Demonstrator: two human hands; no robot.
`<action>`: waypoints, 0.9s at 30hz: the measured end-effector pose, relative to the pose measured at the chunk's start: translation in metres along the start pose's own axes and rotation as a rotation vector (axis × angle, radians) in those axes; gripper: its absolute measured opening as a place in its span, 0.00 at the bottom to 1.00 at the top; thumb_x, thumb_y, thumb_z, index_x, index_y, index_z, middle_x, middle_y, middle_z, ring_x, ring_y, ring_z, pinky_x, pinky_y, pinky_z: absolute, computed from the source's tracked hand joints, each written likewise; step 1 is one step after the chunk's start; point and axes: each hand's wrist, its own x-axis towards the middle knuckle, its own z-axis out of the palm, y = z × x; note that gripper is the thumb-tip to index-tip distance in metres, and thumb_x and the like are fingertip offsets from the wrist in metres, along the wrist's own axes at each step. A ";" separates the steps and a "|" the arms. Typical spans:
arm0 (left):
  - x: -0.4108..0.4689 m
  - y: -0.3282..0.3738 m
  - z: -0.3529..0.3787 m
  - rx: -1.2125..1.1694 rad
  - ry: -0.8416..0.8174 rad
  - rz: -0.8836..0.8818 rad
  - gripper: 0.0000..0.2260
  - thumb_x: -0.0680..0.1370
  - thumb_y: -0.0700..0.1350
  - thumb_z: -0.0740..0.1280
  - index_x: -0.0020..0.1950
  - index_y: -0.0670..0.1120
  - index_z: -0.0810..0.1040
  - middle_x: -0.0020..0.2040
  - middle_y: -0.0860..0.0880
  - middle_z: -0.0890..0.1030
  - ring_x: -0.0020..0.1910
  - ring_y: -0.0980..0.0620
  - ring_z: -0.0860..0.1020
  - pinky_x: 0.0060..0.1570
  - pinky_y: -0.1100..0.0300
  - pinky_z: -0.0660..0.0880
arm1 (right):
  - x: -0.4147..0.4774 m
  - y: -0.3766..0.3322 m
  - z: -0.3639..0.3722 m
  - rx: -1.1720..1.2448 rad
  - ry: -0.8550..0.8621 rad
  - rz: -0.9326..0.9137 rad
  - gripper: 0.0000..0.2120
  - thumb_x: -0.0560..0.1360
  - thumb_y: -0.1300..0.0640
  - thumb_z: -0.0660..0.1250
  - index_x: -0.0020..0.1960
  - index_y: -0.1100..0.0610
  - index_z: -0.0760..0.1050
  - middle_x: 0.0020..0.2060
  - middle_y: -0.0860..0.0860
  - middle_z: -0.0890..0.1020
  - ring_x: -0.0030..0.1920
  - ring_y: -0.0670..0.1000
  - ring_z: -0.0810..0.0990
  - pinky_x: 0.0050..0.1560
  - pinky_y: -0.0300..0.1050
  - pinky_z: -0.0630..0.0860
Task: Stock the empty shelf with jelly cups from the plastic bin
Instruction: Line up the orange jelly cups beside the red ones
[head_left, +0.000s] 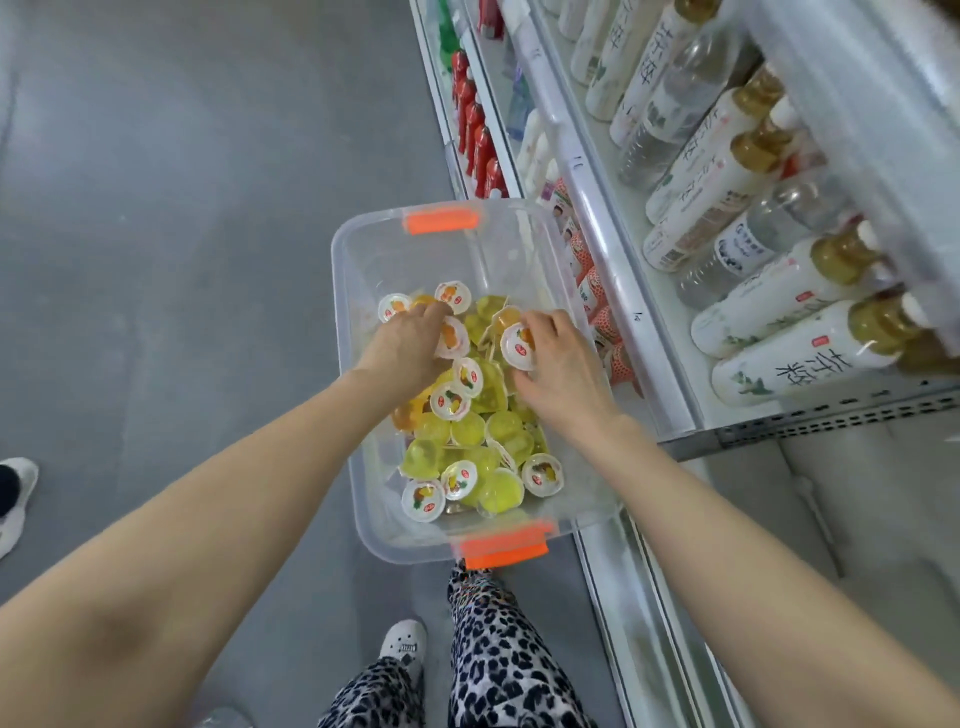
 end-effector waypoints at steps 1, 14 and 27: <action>-0.009 0.003 -0.005 -0.058 0.018 -0.010 0.28 0.73 0.47 0.73 0.69 0.46 0.66 0.59 0.43 0.77 0.55 0.41 0.77 0.50 0.49 0.75 | -0.008 -0.002 -0.006 0.026 0.034 0.014 0.25 0.73 0.54 0.69 0.67 0.56 0.68 0.58 0.54 0.74 0.55 0.55 0.76 0.53 0.47 0.73; -0.155 0.066 -0.048 -0.382 0.202 0.289 0.25 0.68 0.51 0.77 0.62 0.48 0.74 0.53 0.50 0.81 0.52 0.49 0.78 0.47 0.59 0.70 | -0.179 -0.029 -0.079 0.043 0.371 0.272 0.24 0.71 0.46 0.71 0.63 0.54 0.72 0.53 0.54 0.75 0.52 0.58 0.76 0.49 0.50 0.74; -0.249 0.221 -0.046 -0.379 0.076 0.726 0.22 0.67 0.59 0.76 0.57 0.53 0.76 0.49 0.57 0.80 0.46 0.55 0.78 0.43 0.56 0.73 | -0.384 -0.024 -0.163 -0.016 0.728 0.495 0.21 0.71 0.48 0.72 0.60 0.53 0.72 0.53 0.49 0.77 0.53 0.50 0.75 0.48 0.42 0.67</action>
